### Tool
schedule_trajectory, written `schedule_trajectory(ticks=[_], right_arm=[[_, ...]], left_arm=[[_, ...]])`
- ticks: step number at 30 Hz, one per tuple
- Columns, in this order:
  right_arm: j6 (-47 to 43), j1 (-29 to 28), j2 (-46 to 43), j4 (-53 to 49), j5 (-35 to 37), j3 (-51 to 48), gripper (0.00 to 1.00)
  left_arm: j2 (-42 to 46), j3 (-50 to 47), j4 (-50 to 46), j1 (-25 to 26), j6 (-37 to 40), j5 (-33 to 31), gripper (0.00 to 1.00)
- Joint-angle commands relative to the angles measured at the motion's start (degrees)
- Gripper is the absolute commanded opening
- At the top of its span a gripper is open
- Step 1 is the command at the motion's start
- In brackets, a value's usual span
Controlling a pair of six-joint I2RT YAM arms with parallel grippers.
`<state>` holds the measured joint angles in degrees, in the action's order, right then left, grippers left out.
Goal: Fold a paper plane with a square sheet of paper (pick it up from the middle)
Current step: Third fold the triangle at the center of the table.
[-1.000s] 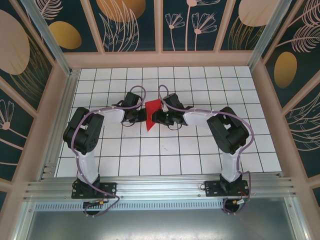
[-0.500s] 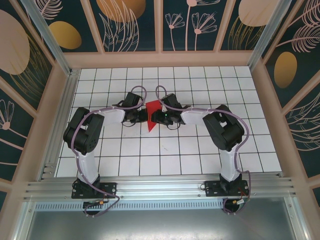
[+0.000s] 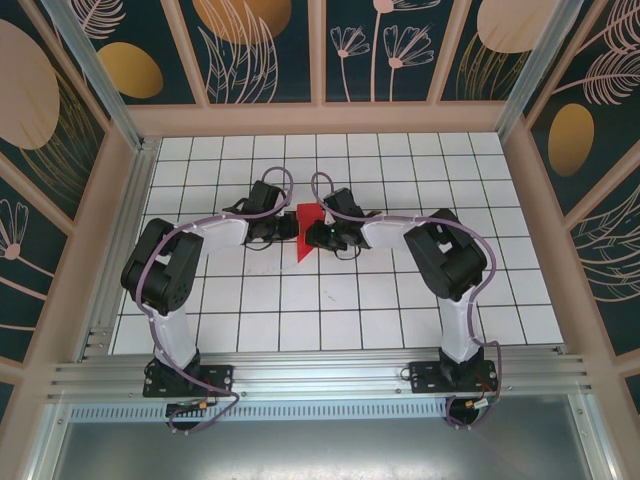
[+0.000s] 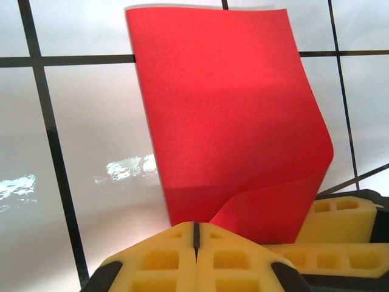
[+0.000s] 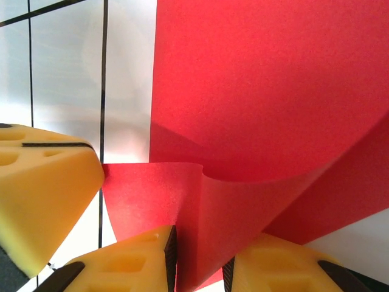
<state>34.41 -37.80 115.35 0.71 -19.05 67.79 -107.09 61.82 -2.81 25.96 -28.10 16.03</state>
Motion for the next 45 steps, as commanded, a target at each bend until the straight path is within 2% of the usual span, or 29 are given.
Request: schedule_trajectory(ticks=[1, 11, 20, 45], right_arm=[[-1.29, 0.37, 1.63, -2.5, 1.45, 1.2, 0.29], [-1.38, 0.36, 2.48, -3.63, 2.36, 1.03, 0.25], [-1.38, 0.36, 2.63, -3.95, 2.77, 0.44, 0.31], [-1.89, 0.36, 2.78, -4.37, 2.9, 0.32, 0.29]], left_arm=[[-1.25, 0.93, 0.86, 0.14, 0.16, 0.61, 0.0], [-3.94, 2.85, 1.11, 0.14, 0.5, 1.67, 0.0], [-5.03, 3.91, 1.72, 0.15, 0.28, 1.81, 0.0], [-7.05, 4.45, 0.1, 0.15, 0.05, -0.19, 0.0]])
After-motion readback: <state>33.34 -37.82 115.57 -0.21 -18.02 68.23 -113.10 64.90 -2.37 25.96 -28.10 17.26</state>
